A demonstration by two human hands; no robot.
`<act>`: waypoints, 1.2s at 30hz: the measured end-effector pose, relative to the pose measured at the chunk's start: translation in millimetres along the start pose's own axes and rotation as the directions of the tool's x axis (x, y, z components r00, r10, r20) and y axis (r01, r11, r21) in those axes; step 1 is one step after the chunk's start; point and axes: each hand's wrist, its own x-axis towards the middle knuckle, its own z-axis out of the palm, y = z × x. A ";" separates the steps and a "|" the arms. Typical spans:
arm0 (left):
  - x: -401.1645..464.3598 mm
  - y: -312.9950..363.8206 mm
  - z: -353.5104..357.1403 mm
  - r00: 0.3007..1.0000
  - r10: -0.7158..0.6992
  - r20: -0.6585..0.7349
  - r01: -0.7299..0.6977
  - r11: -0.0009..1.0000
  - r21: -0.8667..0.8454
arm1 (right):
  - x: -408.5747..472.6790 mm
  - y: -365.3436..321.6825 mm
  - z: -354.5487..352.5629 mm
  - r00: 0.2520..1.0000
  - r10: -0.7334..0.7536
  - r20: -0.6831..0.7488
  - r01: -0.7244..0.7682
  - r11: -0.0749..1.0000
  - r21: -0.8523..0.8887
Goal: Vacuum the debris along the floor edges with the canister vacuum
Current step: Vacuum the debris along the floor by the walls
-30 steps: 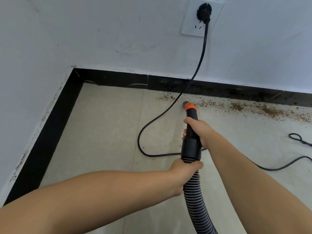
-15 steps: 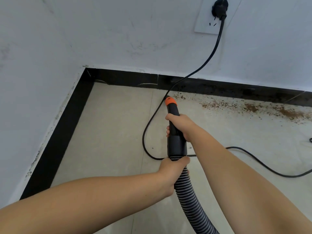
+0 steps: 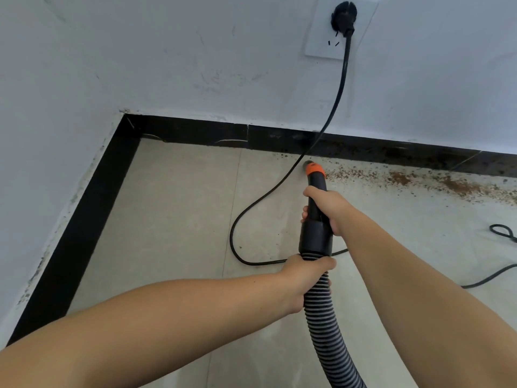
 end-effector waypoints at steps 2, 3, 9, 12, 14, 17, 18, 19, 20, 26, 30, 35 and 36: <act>0.6 -0.2 -2.1 1.000 0.011 -0.030 -0.011 1.000 -0.023 | 1.0 -2.5 7.2 0.999 0.001 0.038 0.000 1.000 -0.029; 0.7 -0.7 -4.5 0.999 0.016 -0.045 -0.018 0.999 -0.037 | 1.4 -3.3 12.7 0.998 -0.002 0.062 0.005 0.999 -0.045; 5.7 0.2 -26.7 0.995 0.015 -0.097 -0.023 0.996 -0.086 | 8.1 -2.6 47.7 0.992 -0.046 0.119 0.059 0.993 -0.100; 8.6 5.3 -25.1 0.997 0.009 -0.083 -0.018 0.994 -0.103 | 12.0 -6.6 48.4 0.991 -0.053 0.124 0.068 0.991 -0.118; 11.7 8.6 -20.0 0.997 0.008 -0.072 -0.016 0.995 -0.102 | 14.4 -10.2 42.8 0.991 -0.056 0.118 0.070 0.990 -0.121; 18.5 10.5 -11.9 0.998 0.013 -0.055 -0.017 0.998 -0.067 | 17.0 -11.8 27.0 0.996 -0.056 0.070 0.062 0.994 -0.089; 20.6 10.7 -9.0 0.999 0.014 -0.046 -0.017 0.998 -0.055 | 17.8 -11.3 20.6 0.997 -0.055 0.053 0.059 0.996 -0.071; 22.4 10.8 -5.9 0.999 0.014 -0.037 -0.016 0.999 -0.045 | 18.7 -10.6 14.4 0.998 -0.054 0.035 0.056 0.997 -0.052; 24.1 10.8 -2.6 0.999 0.014 -0.029 -0.015 0.999 -0.034 | 19.4 -9.9 8.1 0.998 -0.052 0.017 0.053 0.998 -0.036; 29.5 12.5 14.6 1.000 0.023 0.000 -0.023 1.000 0.000 | 22.9 -9.4 -17.0 0.997 -0.037 -0.061 0.037 0.999 0.004; 29.9 8.9 11.5 0.999 0.033 -0.032 -0.034 0.999 -0.025 | 21.8 -10.3 -9.2 0.999 -0.031 -0.027 0.031 0.999 -0.018; 21.6 -4.6 -1.5 0.995 0.015 -0.095 -0.021 0.998 -0.063 | 12.5 -3.2 18.7 0.997 -0.037 0.071 0.044 0.994 -0.103; 18.3 -7.7 -2.5 0.996 0.003 -0.089 -0.008 0.998 -0.060 | 9.0 -0.3 20.0 0.996 -0.035 0.082 0.044 0.993 -0.109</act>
